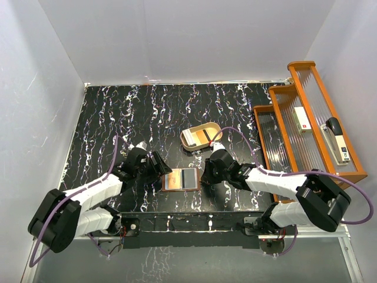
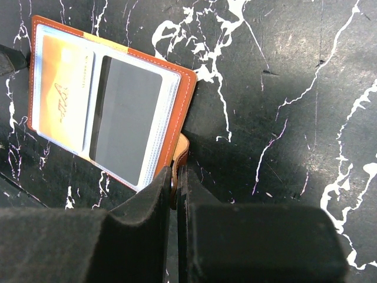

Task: Put the credit cards into the card holder
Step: Close the card holder at the center of the board.

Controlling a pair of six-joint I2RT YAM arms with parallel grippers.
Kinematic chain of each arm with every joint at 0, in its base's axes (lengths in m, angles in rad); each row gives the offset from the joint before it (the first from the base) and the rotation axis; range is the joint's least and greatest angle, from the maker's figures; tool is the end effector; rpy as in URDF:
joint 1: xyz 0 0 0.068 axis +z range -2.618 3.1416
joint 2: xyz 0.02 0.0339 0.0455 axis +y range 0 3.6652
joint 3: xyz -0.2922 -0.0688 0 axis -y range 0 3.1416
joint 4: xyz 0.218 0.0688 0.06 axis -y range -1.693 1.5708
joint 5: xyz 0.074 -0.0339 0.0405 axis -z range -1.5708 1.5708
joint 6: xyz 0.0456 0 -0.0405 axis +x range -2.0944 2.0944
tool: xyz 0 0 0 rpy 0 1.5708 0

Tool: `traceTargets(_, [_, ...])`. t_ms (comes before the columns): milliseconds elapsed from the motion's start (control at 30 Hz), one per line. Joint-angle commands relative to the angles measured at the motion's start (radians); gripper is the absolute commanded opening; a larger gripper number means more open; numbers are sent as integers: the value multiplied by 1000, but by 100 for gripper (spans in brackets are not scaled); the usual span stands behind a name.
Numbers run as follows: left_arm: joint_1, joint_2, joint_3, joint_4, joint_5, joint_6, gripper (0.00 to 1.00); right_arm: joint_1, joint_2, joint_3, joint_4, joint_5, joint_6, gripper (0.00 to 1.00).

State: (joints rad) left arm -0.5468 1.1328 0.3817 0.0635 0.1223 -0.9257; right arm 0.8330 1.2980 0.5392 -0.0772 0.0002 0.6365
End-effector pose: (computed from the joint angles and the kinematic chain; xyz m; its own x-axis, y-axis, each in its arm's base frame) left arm 0.1581 -0.1028 0.1975 -0.8027 -0.4398 -0.4028 -0.0745 0.7440 -0.6640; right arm 0.1486 0.1635 0.1997 -0.8411 -0.0416 -0.5392 -0.2983 0.8673 0.3984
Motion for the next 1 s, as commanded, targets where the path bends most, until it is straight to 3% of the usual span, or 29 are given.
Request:
traceTargets(0, [4, 33, -32, 62, 75, -32, 74, 3, 9, 8, 55, -1, -4, 0])
traceTargets(533, [4, -25, -30, 218, 231, -163, 72, 2, 29, -10, 100, -17, 6, 0])
traceTargets(800, [-4, -35, -95, 444, 306, -284, 67, 3, 30, -36, 180, -55, -3, 0])
traceTargets(967, [-47, 13, -63, 485, 318, -270, 62, 3, 17, -47, 239, -91, -30, 0])
